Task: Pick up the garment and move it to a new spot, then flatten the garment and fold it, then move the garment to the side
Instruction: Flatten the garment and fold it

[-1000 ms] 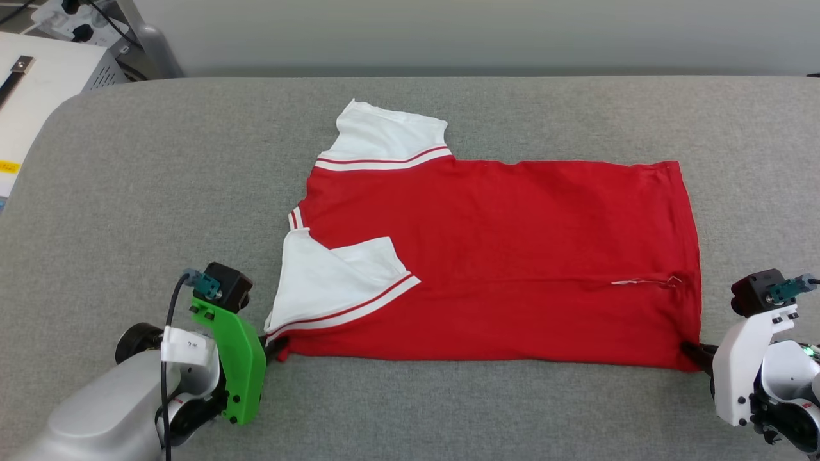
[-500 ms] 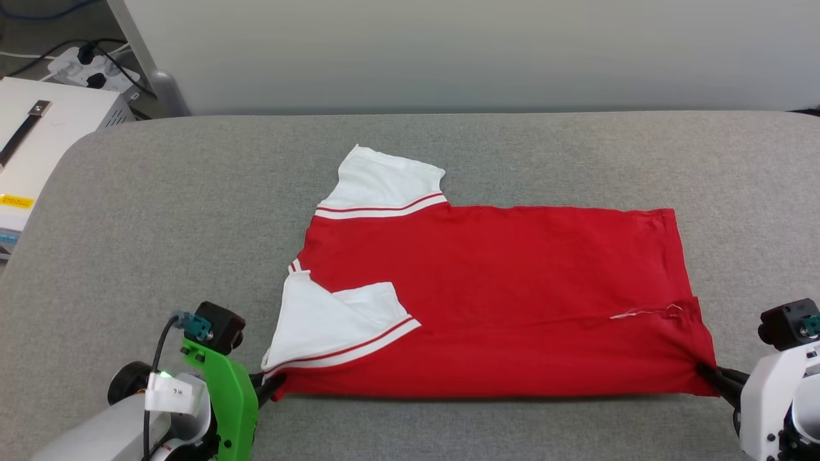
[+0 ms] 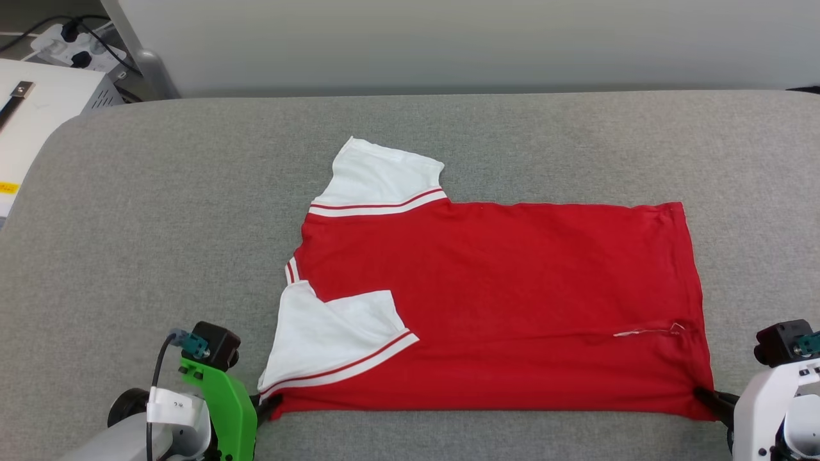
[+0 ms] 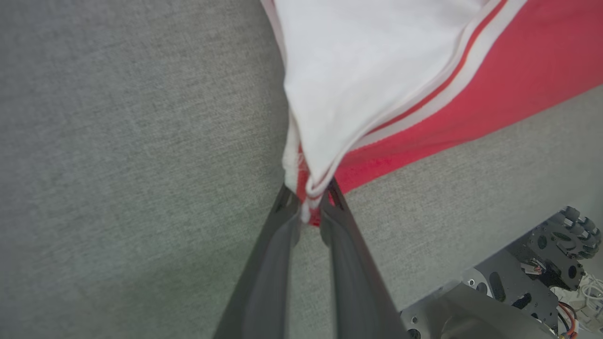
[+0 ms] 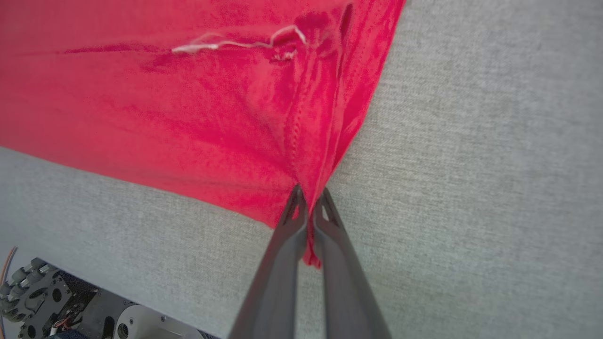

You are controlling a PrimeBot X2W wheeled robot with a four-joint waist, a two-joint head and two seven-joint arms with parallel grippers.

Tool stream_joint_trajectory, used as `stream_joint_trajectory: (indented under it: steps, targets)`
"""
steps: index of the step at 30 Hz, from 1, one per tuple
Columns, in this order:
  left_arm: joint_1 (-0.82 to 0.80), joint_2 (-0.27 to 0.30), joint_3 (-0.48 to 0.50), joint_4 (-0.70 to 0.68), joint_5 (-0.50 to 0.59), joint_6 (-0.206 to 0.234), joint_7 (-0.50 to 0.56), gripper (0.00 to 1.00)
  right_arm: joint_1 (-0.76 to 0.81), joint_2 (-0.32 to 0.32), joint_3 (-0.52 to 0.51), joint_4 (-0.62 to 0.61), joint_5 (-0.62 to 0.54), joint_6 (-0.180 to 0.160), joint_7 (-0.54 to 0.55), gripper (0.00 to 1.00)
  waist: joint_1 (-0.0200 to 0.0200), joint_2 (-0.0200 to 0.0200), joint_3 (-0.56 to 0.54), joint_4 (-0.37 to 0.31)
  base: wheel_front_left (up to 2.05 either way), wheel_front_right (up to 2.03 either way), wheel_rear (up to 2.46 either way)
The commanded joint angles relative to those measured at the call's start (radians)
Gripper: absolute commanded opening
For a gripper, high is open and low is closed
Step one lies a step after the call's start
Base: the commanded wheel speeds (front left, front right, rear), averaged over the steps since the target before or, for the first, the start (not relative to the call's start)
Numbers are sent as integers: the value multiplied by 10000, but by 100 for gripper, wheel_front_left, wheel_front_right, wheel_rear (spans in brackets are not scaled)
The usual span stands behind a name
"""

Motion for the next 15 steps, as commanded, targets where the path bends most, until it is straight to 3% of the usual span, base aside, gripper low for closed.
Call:
stream_joint_trajectory:
  steps: [1, 4, 5, 6, 7, 8, 15]
  targets:
    - [125, -79, 5, 208, -52, -55, -50, 0, -108, 72, -70, 199, -78, -7, 0, 0, 0, 0, 113, -18, 0, 0, 0]
    - [99, -291, -11, 639, -75, -178, -118, 0, -173, 266, -32, 608, -187, -7, -130, 0, 0, 0, 158, 15, 0, 0, 0]
    - [93, -339, -14, 741, -73, -208, -148, 0, -184, 314, -38, 694, -202, -7, -201, 16, 0, 0, 147, 25, 0, 0, 0]
    - [93, -382, 9, 856, -67, -211, -233, 10, -188, 366, -38, 777, -213, -7, -280, 44, 0, 0, 122, 37, 0, 0, 0]
    - [92, -387, 35, 939, -43, -185, -320, 87, -188, 417, -61, 812, -210, -7, -383, 100, 0, 0, 86, 43, 0, 0, 0]
    - [81, -367, 57, 1020, 36, -135, -447, 100, -193, 492, -152, 846, -221, -7, -577, 100, 0, 0, 30, 46, 0, 0, 0]
    - [-4, 97, 299, 839, 226, 63, -915, 100, -128, 701, -668, 573, -795, -7, -1757, 100, 0, 0, -360, 10, 0, 0, 0]
